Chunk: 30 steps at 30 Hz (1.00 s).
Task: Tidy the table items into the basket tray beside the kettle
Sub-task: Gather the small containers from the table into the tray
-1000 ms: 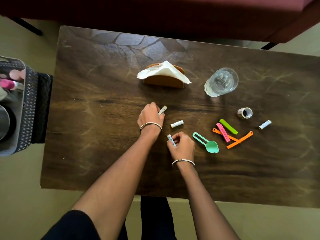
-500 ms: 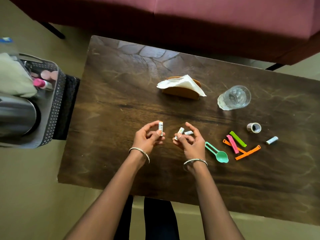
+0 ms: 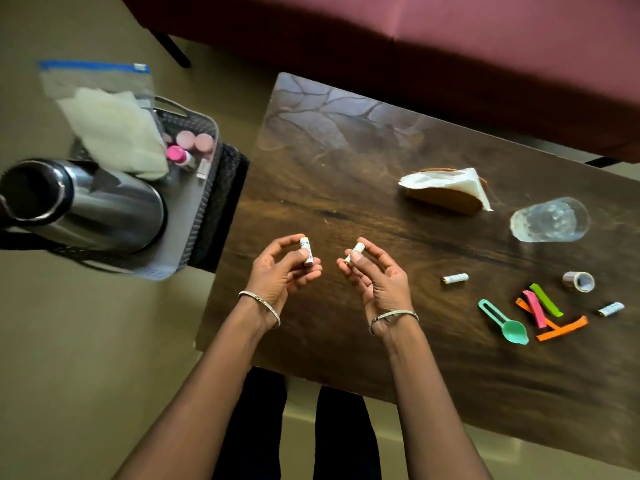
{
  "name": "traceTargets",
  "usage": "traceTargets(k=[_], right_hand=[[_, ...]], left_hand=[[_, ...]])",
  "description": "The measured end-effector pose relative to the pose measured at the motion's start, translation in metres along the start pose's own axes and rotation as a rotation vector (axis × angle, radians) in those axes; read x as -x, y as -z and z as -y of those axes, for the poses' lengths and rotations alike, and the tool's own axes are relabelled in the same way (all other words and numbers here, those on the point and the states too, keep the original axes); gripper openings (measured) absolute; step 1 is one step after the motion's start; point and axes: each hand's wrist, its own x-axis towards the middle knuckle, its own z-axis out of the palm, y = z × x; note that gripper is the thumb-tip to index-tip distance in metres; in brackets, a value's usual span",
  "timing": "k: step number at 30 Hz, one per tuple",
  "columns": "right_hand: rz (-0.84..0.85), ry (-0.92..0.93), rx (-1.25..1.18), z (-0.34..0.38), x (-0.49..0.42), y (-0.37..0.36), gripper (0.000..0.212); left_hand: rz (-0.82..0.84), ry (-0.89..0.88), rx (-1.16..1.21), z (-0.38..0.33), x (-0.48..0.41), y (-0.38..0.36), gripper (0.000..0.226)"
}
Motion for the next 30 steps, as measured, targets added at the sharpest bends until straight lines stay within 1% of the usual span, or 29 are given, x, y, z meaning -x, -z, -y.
traceTargets(k=[6,9,11,14,16,18,20,22,25,30], right_hand=[[0.033,-0.061,0.020,-0.044,-0.008,-0.070,0.040],[0.016,-0.041,0.160,-0.068,-0.015,-0.105,0.041],[0.014,-0.021,0.264,-0.081,-0.020,-0.128,0.031],[0.023,0.037,0.449,-0.096,-0.029,-0.160,0.018],[0.033,0.090,0.561,-0.102,-0.035,-0.178,0.013],[0.038,0.133,0.610,-0.108,-0.043,-0.196,0.008],[0.028,0.181,0.657,-0.112,-0.053,-0.211,0.009],[0.027,0.221,0.718,-0.117,-0.066,-0.224,0.013],[0.049,0.279,0.768,-0.122,-0.083,-0.236,0.014],[0.096,0.407,0.953,-0.124,-0.111,-0.248,0.016]], left_hand=[[-0.104,0.018,0.043,-0.049,-0.011,0.069,0.031],[-0.139,0.010,0.027,-0.069,-0.020,0.101,0.031],[-0.182,-0.015,-0.009,-0.081,-0.027,0.117,0.034],[-0.321,-0.118,-0.166,-0.097,-0.041,0.137,0.035],[-0.436,-0.193,-0.346,-0.105,-0.050,0.143,0.028],[-0.535,-0.280,-0.549,-0.113,-0.059,0.147,0.019],[-0.583,-0.396,-0.746,-0.119,-0.068,0.148,0.013],[-0.622,-0.505,-0.885,-0.125,-0.080,0.148,0.014],[-0.674,-0.577,-0.949,-0.133,-0.099,0.150,0.017],[-0.708,-0.587,-0.960,-0.137,-0.125,0.157,0.019]])
